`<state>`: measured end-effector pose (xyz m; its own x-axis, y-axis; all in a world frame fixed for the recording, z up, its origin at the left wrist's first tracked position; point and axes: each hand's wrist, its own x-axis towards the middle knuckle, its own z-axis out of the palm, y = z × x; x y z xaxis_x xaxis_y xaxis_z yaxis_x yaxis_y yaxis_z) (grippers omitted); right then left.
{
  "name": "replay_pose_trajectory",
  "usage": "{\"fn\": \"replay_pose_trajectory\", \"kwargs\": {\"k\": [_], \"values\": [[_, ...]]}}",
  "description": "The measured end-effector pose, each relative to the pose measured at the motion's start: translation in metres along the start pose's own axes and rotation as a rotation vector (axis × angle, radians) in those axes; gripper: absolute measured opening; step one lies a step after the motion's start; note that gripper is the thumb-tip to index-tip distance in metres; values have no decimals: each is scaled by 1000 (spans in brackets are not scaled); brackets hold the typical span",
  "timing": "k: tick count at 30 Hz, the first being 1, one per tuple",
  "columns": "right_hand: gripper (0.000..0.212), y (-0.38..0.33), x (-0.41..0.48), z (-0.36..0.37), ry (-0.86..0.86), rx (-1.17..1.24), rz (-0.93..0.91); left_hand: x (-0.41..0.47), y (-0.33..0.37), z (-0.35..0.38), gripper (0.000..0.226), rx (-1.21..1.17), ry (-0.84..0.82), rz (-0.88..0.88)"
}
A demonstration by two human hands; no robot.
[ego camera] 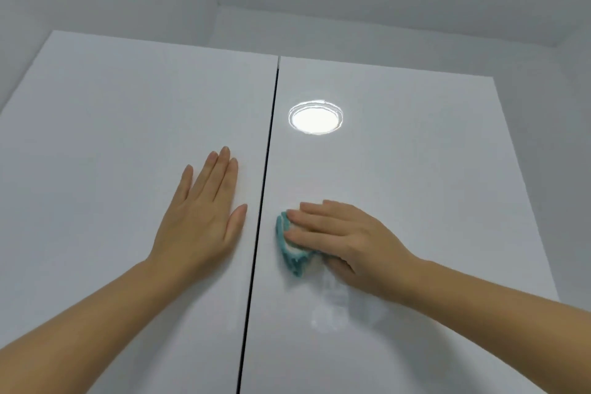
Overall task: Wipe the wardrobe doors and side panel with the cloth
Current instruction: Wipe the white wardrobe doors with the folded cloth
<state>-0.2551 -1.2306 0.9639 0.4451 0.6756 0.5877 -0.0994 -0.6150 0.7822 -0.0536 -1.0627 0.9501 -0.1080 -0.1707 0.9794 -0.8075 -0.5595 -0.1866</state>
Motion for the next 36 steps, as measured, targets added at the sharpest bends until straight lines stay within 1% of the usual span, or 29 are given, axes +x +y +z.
{"fn": "replay_pose_trajectory", "kwargs": {"k": [2, 3, 5, 8, 10, 12, 13, 15, 17, 18, 19, 21, 23, 24, 25, 27, 28, 29, 30, 32, 34, 36], "values": [[39, -6, 1, 2, -41, -13, -93, -3, -16, -1, 70, -8, -36, -24], [39, -5, 11, 3, -28, -16, -76, -6, -19, -2, 70, -6, -45, -17], [38, 0, 42, 9, 41, -1, 69, -18, -18, -3, 68, -4, -58, 18], [43, 6, 102, 14, 171, 32, 315, -51, -15, -4, 67, -4, -87, 94], [42, 7, 133, 12, 210, 46, 433, -74, -15, -4, 67, -9, -113, 136], [41, 1, 151, 15, 220, 43, 484, -96, -20, -3, 66, -4, -135, 158], [40, -4, 154, 18, 219, 34, 466, -106, -23, -3, 65, 2, -143, 166], [40, -24, 144, 29, 209, 15, 354, -127, -27, -4, 64, -2, -158, 163], [41, -51, 118, 44, 214, 18, 251, -151, -31, -4, 63, -19, -164, 143], [41, -65, 103, 50, 205, 28, 238, -163, -32, -4, 63, -21, -165, 133], [42, -80, 88, 56, 186, 35, 228, -175, -33, -4, 63, -23, -165, 124], [40, -103, 62, 62, 115, 46, 153, -193, -33, -4, 63, -32, -165, 97], [38, -104, 55, 61, 21, 18, 61, -203, -33, -4, 65, -30, -169, 77], [38, -100, 59, 59, 10, -5, 53, -206, -33, -5, 65, -30, -175, 68], [38, -91, 67, 56, 32, -25, 103, -206, -32, -5, 65, -38, -179, 61], [36, -75, 89, 51, 146, -36, 324, -206, -31, -4, 65, -50, -186, 52], [39, -72, 99, 51, 195, -26, 436, -206, -32, -5, 65, -60, -186, 43], [43, -74, 105, 54, 217, -8, 508, -205, -33, -5, 66, -77, -178, 35], [45, -83, 109, 60, 221, 3, 528, -204, -33, -5, 66, -108, -167, 24], [40, -117, 101, 76, 209, 9, 446, -203, -34, -6, 66, -184, -137, -14], [34, -159, 77, 90, 159, 44, 265, -204, -43, -8, 65, -228, -110, -110], [33, -190, 53, 94, 90, 75, 57, -204, -59, -11, 66, -227, -89, -224]]}}
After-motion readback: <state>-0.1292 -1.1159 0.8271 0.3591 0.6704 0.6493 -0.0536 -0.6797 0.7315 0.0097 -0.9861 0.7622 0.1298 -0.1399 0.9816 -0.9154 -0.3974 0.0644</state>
